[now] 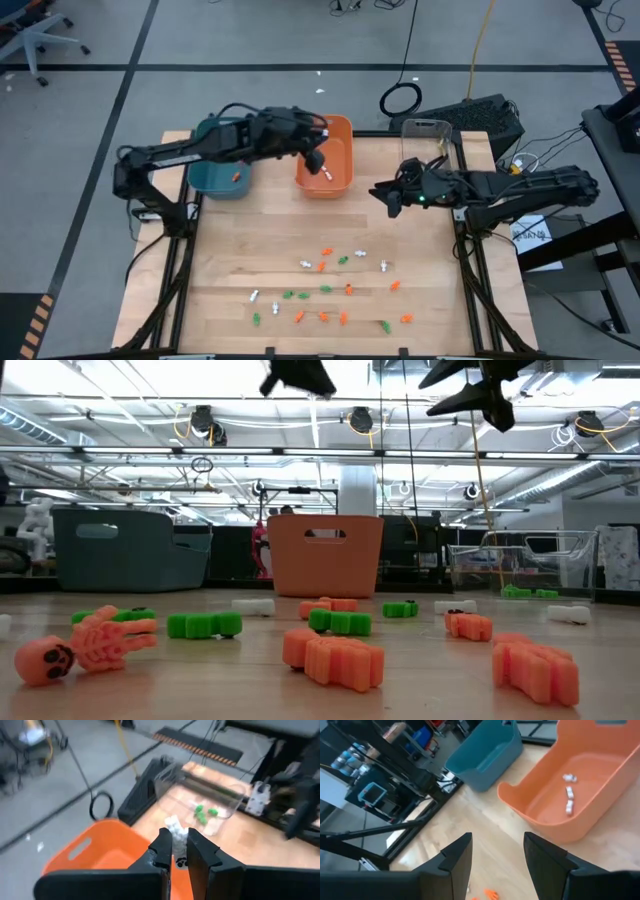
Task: Sort Halloween decoration
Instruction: Put the white skeleton toy into the orange bin, then put the orange skeleton toy into the blue bin
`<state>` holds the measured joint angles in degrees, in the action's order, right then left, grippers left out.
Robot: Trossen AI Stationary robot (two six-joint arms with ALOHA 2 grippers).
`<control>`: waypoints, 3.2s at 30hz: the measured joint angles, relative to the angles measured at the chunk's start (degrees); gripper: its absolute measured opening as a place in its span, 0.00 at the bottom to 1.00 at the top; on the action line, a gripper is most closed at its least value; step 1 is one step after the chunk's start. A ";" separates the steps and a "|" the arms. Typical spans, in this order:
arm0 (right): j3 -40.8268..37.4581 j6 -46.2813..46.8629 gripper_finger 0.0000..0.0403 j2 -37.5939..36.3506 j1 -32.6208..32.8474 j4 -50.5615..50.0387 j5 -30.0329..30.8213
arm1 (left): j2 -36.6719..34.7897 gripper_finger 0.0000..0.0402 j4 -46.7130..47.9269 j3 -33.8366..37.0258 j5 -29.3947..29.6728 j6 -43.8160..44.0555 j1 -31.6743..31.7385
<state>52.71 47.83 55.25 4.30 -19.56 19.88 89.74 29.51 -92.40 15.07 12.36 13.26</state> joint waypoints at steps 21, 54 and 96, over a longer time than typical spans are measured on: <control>0.00 -11.91 0.40 -2.54 -4.75 -6.47 -0.47 | 18.63 0.07 4.22 0.00 -8.56 21.82 6.93; 0.02 -18.75 0.40 -2.54 -5.78 -13.30 -0.52 | 29.89 0.07 7.07 -0.01 -14.84 29.35 9.52; 0.04 4.67 0.40 -2.08 -3.30 -4.40 -5.11 | -3.34 0.51 30.72 -3.50 -12.50 8.92 -8.19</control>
<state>52.75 52.50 53.17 1.01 -23.96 14.77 86.40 60.24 -95.90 2.58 21.28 5.07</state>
